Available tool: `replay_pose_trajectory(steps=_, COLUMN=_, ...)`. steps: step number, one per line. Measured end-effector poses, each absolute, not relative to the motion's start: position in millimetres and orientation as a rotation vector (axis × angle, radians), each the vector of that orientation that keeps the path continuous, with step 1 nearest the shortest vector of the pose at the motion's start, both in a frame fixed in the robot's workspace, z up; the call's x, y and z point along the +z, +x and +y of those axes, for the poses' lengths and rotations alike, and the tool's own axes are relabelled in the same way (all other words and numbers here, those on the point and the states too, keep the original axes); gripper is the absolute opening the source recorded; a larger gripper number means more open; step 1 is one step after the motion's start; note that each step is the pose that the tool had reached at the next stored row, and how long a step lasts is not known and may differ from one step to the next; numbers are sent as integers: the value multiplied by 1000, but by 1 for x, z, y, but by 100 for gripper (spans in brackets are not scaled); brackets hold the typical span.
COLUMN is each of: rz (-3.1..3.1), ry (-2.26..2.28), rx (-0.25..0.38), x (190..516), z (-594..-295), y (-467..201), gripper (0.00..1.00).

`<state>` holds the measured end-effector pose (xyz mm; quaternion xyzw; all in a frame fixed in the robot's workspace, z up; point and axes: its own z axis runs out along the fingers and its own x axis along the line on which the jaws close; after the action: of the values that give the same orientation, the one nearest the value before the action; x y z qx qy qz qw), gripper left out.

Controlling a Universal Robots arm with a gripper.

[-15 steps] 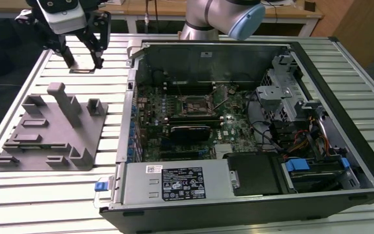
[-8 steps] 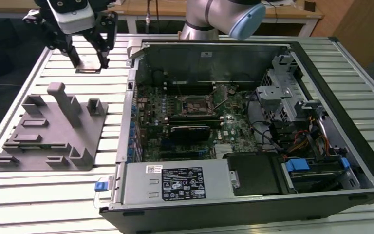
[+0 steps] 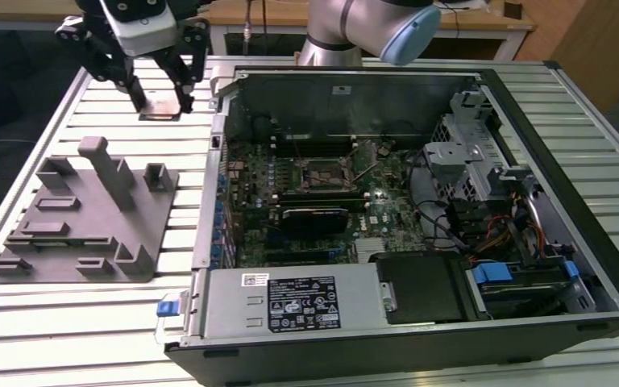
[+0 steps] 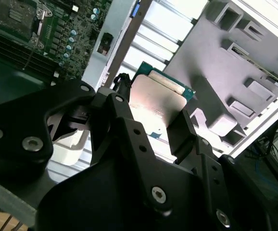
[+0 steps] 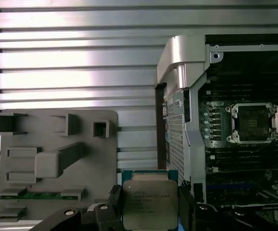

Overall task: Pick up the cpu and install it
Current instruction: 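Pick up the cpu and move it towards the insertion slot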

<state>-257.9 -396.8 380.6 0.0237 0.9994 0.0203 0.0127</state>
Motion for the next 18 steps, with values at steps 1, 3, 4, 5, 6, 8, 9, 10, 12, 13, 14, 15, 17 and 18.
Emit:
replay_pose_trajectory(steps=1, rz=3115, ry=74, rx=63, x=381, z=-397, y=-256, gripper=55)
replay_pose_trajectory(steps=3, rz=3115, ry=74, rx=63, x=381, z=-397, y=-252, gripper=55)
replay_pose_trajectory(steps=4, rz=3115, ry=74, rx=63, x=381, z=-397, y=-250, gripper=55)
replay_pose_trajectory(steps=5, rz=3115, ry=74, rx=63, x=381, z=-397, y=-248, gripper=55)
replay_pose_trajectory(steps=6, rz=3115, ry=74, rx=63, x=381, z=-396, y=-246, gripper=55)
replay_pose_trajectory(steps=8, rz=3115, ry=74, rx=63, x=381, z=-396, y=-242, gripper=55)
replay_pose_trajectory(steps=9, rz=3115, ry=74, rx=63, x=381, z=-396, y=-240, gripper=55)
replay_pose_trajectory(steps=10, rz=3115, ry=74, rx=63, x=381, z=-396, y=-238, gripper=55)
replay_pose_trajectory(steps=12, rz=3115, ry=74, rx=63, x=381, z=-396, y=-234, gripper=55)
replay_pose_trajectory(steps=13, rz=3115, ry=74, rx=63, x=381, z=-396, y=-232, gripper=55)
replay_pose_trajectory(steps=14, rz=3115, ry=74, rx=63, x=381, z=-396, y=-230, gripper=55)
replay_pose_trajectory(steps=15, rz=3115, ry=74, rx=63, x=381, z=-396, y=-227, gripper=55)
replay_pose_trajectory(steps=17, rz=3115, ry=74, rx=63, x=381, z=-395, y=-223, gripper=55)
replay_pose_trajectory(steps=18, rz=3115, ry=74, rx=63, x=381, z=-395, y=-220, gripper=55)
